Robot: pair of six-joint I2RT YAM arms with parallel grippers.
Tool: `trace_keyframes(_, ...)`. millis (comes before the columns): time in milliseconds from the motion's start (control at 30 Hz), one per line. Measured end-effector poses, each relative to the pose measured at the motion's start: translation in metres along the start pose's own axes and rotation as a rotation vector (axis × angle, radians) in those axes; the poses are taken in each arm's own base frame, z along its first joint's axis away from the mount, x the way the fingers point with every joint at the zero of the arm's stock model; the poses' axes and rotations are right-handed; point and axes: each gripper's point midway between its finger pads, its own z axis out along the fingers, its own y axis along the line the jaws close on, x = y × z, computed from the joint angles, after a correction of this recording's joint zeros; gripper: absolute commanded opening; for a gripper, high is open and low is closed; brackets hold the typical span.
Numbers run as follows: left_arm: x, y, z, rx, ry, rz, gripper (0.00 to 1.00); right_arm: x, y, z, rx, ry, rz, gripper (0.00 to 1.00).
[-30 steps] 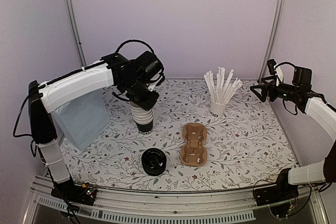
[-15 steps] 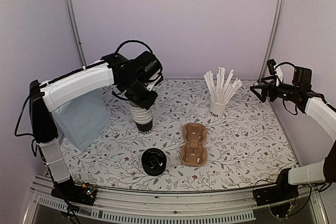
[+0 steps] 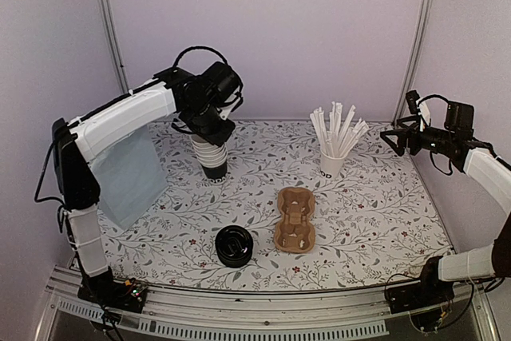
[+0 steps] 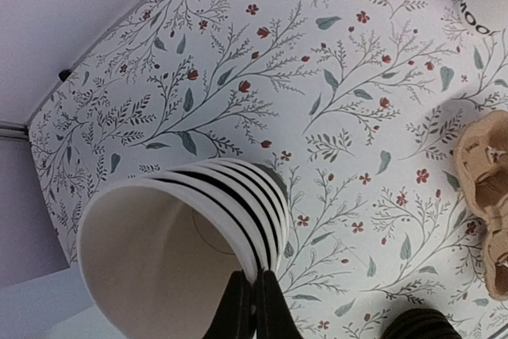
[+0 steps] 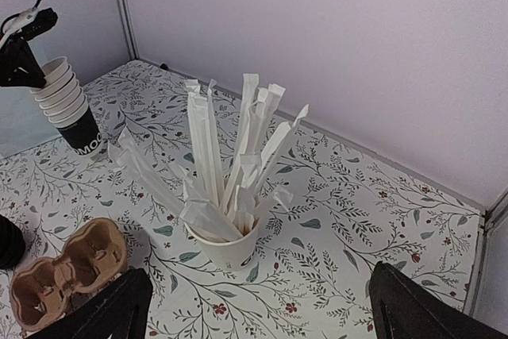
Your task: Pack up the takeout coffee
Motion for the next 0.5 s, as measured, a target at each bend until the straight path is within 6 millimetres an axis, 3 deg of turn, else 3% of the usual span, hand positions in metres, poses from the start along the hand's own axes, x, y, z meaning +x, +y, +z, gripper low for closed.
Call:
trace_keyframes(200, -0.011, 0.028, 0.03, -0.097, 0.027, 0.013, 0.0, 0.001, 0.0, 0.0, 0.0, 0.002, 0.001, 0.99)
trace_keyframes(300, -0.015, 0.025, 0.043, -0.064, 0.038, 0.028, 0.0, 0.001, 0.0, 0.0, 0.0, 0.002, 0.0, 0.99)
trace_keyframes(500, -0.038, 0.036, 0.034, -0.102, -0.022, 0.027, 0.0, 0.002, 0.0, 0.001, -0.002, 0.005, 0.001, 0.99)
